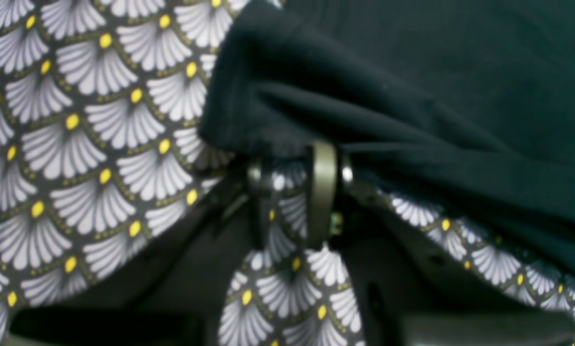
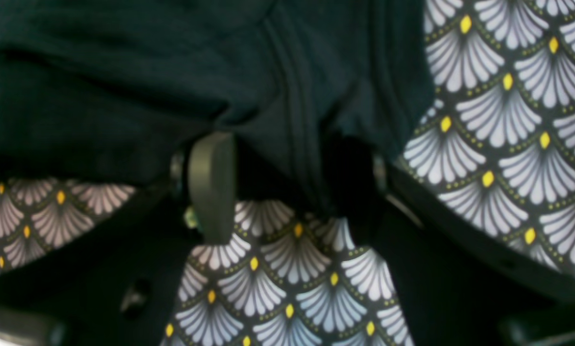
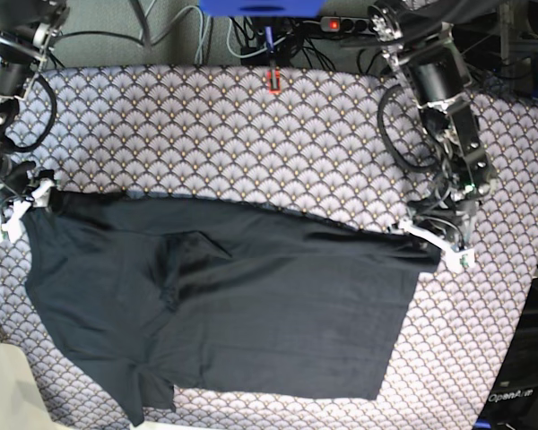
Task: Fold the T-shirt properly
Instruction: 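Hold the fold edge with both grippers while the left gripper adjusts its grip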
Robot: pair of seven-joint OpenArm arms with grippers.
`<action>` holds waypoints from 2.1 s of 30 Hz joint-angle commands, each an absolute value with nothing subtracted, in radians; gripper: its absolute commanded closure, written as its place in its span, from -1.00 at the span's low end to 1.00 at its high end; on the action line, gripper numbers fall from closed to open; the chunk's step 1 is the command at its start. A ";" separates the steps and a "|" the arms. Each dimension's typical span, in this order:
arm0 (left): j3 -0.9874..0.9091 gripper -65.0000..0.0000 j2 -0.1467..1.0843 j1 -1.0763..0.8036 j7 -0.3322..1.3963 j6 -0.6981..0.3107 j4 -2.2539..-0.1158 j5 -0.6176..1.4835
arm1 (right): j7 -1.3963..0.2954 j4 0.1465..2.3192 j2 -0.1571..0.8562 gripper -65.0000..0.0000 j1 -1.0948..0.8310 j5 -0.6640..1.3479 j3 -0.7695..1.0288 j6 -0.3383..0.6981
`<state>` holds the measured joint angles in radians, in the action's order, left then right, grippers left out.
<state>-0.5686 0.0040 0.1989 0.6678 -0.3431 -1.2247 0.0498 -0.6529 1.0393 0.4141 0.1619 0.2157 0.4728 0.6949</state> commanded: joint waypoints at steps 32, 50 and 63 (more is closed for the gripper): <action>-0.702 0.61 -0.033 0.226 0.656 -0.348 -1.402 0.054 | -0.638 1.053 0.437 -0.09 0.180 0.226 0.426 0.698; -0.700 0.18 -0.022 0.243 0.553 -0.349 -1.259 0.053 | -0.638 1.053 0.437 -0.09 0.180 0.226 0.426 0.698; -0.679 0.19 -0.007 0.262 0.495 -0.349 -1.168 0.053 | -0.638 1.053 0.440 -0.09 0.180 0.226 0.426 0.698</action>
<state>-0.6827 -0.0143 0.2359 0.5190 -0.3431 -1.1534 0.0422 -0.6418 1.0397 0.4183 0.1658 0.2165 0.4225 0.6949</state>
